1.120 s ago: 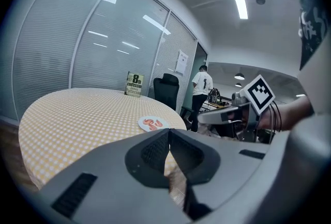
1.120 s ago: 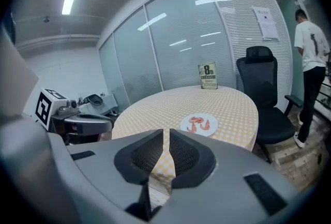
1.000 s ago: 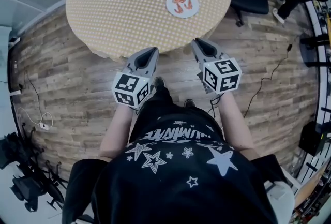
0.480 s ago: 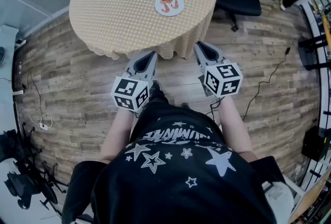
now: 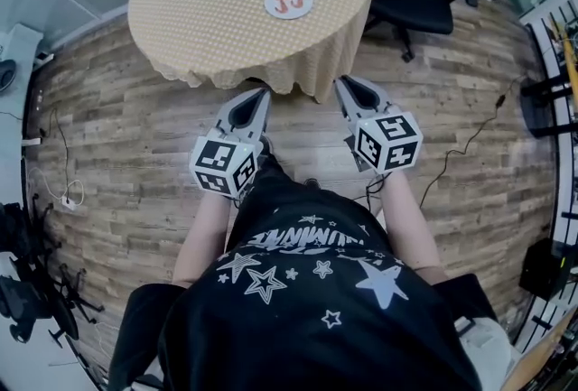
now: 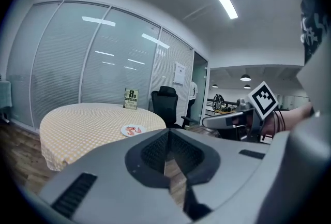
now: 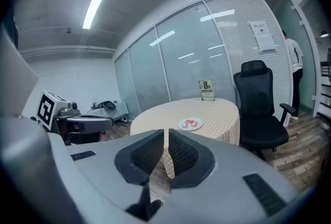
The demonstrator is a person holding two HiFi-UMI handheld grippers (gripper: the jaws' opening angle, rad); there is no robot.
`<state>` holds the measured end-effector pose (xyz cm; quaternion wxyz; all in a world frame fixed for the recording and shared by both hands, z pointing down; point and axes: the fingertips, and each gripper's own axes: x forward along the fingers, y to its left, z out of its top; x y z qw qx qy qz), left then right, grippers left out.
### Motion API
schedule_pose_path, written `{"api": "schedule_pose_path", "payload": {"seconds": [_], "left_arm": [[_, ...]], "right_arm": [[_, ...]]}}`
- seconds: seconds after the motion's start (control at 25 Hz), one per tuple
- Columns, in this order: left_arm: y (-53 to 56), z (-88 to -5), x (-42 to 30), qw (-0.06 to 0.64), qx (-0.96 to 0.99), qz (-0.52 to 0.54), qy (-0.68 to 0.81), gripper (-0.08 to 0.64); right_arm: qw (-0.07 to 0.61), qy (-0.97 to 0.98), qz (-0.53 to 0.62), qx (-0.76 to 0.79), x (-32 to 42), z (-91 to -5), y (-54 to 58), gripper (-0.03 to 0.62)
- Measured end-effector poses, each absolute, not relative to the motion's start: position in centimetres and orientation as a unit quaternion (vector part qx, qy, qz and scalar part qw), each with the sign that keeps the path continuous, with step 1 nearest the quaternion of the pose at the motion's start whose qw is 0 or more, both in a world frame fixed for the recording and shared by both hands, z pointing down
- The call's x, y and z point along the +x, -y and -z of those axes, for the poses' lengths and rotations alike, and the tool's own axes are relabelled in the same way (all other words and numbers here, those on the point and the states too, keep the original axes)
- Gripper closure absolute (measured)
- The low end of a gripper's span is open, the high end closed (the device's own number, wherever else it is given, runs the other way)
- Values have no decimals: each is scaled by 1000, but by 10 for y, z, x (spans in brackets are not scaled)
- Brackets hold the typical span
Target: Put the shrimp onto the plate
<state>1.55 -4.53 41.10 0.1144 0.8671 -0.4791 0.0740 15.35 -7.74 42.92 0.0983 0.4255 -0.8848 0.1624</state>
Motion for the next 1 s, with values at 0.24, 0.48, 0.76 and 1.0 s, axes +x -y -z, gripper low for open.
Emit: {"api": "schedule_pose_path", "payload": {"seconds": [0.24, 0.48, 0.76, 1.0], "left_arm": [[18, -409, 20, 117, 854, -70, 503, 552], [13, -409, 32, 118, 858, -71, 495, 552], [-4, -406, 42, 117, 870, -66, 475, 552], [-38, -403, 12, 116, 871, -69, 473, 552]], "right_arm": [[105, 890, -168, 410, 166, -434, 57, 549], [106, 886, -183, 413, 175, -442, 47, 549], [117, 876, -204, 422, 169, -459, 30, 549], [116, 876, -200, 424, 139, -453, 6, 549]]}}
